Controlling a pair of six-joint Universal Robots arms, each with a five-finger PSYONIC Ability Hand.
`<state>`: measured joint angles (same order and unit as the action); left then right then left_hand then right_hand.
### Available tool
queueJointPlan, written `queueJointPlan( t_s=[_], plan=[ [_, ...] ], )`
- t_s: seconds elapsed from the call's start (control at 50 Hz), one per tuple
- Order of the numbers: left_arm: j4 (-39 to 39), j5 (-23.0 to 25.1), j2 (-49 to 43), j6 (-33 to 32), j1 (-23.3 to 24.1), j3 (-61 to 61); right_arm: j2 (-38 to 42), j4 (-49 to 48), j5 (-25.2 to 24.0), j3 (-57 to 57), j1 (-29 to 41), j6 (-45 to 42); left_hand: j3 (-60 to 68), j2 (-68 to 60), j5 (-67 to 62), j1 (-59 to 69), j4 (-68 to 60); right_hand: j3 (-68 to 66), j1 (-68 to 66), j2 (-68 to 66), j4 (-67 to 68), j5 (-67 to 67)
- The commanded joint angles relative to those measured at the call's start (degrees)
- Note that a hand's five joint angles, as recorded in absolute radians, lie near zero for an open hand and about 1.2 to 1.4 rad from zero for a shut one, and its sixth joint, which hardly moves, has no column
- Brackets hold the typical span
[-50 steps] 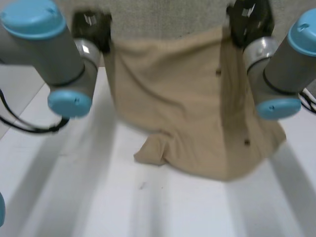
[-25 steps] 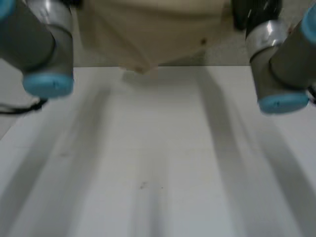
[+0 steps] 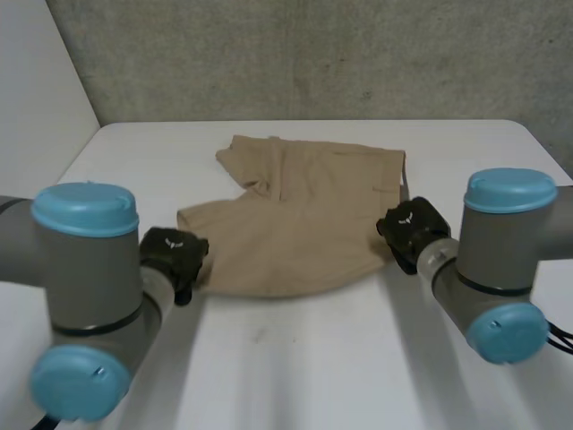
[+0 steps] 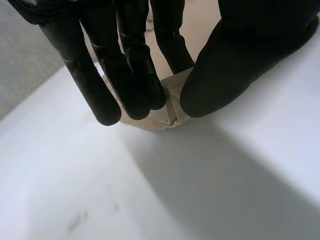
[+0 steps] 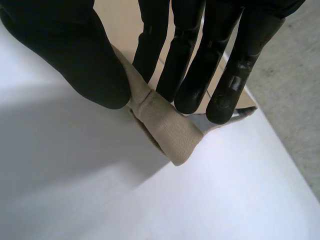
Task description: Fold the shorts.
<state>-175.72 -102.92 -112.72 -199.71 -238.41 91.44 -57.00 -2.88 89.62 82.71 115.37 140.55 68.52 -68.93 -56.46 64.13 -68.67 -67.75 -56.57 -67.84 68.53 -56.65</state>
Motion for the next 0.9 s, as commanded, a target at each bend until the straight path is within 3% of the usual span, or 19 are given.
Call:
queueJointPlan(
  t_s=[0.02,0.12,0.28,0.3,0.34,0.4,0.46,0.62,0.72,0.9],
  plan=[
    [6.70,-0.09,7.86,-1.81,0.05,7.78,-8.12,4.64,-0.68,9.56,-0.23,-1.68,11.48,-11.07,-13.54,15.87,-11.33,-12.25,-23.43,-12.16,11.47,-13.35],
    [10.39,-0.09,12.43,-6.03,0.58,14.71,-10.41,7.98,-0.68,14.93,-0.32,-6.33,11.48,-11.07,-13.54,15.87,-11.33,-12.25,-23.43,-12.16,11.47,-13.35],
    [10.40,0.17,14.02,-6.74,1.28,16.85,-13.05,11.85,-0.94,20.56,-0.40,-11.35,11.48,-11.07,-13.54,15.87,-11.33,-12.25,-23.43,-12.16,11.47,-13.35],
    [10.31,0.35,14.02,-6.66,1.20,16.58,-13.05,11.67,-1.20,20.65,-0.49,-11.27,1.18,-0.77,-3.24,5.56,-1.03,-12.25,-23.43,-12.16,11.47,-13.35],
    [10.05,0.27,14.11,-6.83,1.02,15.01,-13.05,10.45,-2.25,21.00,-0.76,-11.18,-37.91,38.32,35.85,-33.53,38.07,-12.25,-23.43,-12.16,11.47,-13.35],
    [9.78,0.44,14.02,-6.66,0.85,11.76,-13.05,8.16,-2.96,21.44,-1.37,-10.74,-58.52,58.93,56.46,-54.13,58.67,-12.25,-23.43,-12.16,11.47,-13.35],
    [8.99,1.32,13.76,-6.65,0.41,6.83,-13.05,5.96,-2.87,21.62,-1.37,-9.16,-58.52,58.93,56.46,-54.13,58.67,-12.25,-23.43,-12.16,11.47,-13.35],
    [0.91,10.63,5.94,-6.48,0.05,-5.82,-13.05,4.03,-3.49,21.70,-1.46,-5.73,-58.52,58.93,56.46,-54.13,58.67,-12.25,-23.43,-12.16,11.47,-13.35],
    [-5.33,15.81,-5.12,-6.57,-0.39,-17.50,-12.79,1.92,-3.58,22.14,-1.20,-3.97,-57.30,57.71,55.24,-52.92,57.45,-12.25,-23.43,-12.16,11.47,-13.35],
    [-5.60,28.20,-25.95,-7.18,-2.84,-41.76,-11.73,-0.89,-3.49,23.20,-1.02,-3.71,-55.44,55.86,53.39,-51.06,55.60,-12.25,-23.43,-12.16,11.47,-13.35]
  ],
)
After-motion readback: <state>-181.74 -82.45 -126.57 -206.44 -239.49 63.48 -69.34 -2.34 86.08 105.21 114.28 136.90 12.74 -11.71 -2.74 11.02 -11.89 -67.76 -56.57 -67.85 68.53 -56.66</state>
